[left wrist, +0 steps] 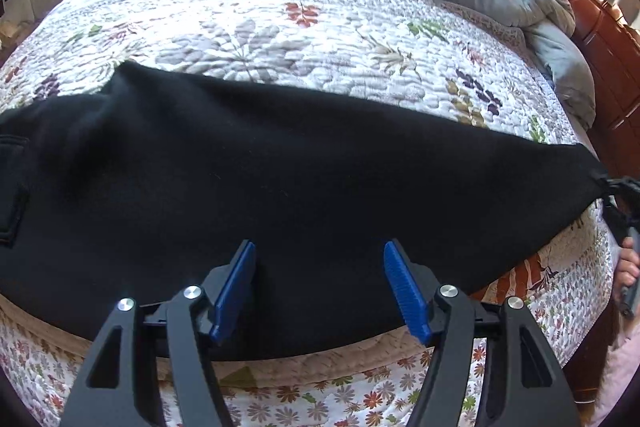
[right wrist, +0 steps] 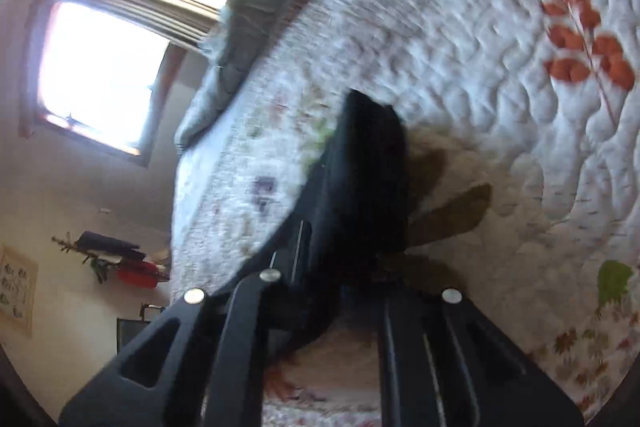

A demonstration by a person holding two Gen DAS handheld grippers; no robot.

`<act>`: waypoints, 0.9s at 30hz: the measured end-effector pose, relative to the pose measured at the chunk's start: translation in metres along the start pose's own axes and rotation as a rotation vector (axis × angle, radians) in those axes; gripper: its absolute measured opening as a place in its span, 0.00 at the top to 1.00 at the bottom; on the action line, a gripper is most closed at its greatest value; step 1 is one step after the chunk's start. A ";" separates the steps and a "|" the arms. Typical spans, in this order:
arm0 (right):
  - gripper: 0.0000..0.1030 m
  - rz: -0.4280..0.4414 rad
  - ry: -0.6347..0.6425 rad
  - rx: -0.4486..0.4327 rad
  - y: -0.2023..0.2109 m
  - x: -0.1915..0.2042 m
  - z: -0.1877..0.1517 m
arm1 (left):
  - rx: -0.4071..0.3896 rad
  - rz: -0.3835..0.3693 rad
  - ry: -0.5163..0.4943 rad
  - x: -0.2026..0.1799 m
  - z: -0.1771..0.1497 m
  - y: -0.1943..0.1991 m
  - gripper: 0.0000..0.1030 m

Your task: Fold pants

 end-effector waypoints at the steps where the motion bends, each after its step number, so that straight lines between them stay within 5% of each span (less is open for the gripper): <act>1: 0.91 0.025 0.014 -0.024 0.012 0.009 0.000 | -0.005 0.000 -0.003 0.001 0.001 0.001 0.35; 5: 0.91 -0.051 -0.003 -0.055 0.036 -0.001 -0.006 | 0.006 0.031 -0.002 0.012 0.001 -0.008 0.33; 8: 0.91 -0.201 -0.120 0.064 0.005 -0.059 -0.024 | 0.027 0.006 0.026 0.019 0.002 -0.015 0.33; 12: 0.91 -0.126 -0.161 -0.003 0.011 -0.064 -0.029 | 0.007 -0.041 0.052 0.015 0.004 0.007 0.32; 15: 0.91 -0.140 -0.188 0.006 0.008 -0.073 -0.034 | 0.031 0.037 0.004 0.026 0.001 -0.011 0.29; 17: 0.91 -0.131 -0.213 0.007 0.007 -0.074 -0.035 | 0.053 0.020 -0.018 0.030 -0.002 -0.021 0.28; 23: 0.91 -0.165 -0.110 -0.037 0.023 -0.026 -0.029 | 0.075 -0.069 0.131 0.045 -0.002 0.010 0.28; 27: 0.90 -0.149 0.026 -0.058 0.028 0.040 -0.035 | 0.043 -0.058 0.212 0.079 -0.008 0.033 0.27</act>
Point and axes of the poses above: each gripper's, at about its wrist camera, not at the fingertips, and y roughly against the way its jaws point, x to its left, z to its top, the point moved 5 cm from there along -y, roughly the way its jaws point, and after that the axes turned 6 degrees about y, right-handed, at the moved point
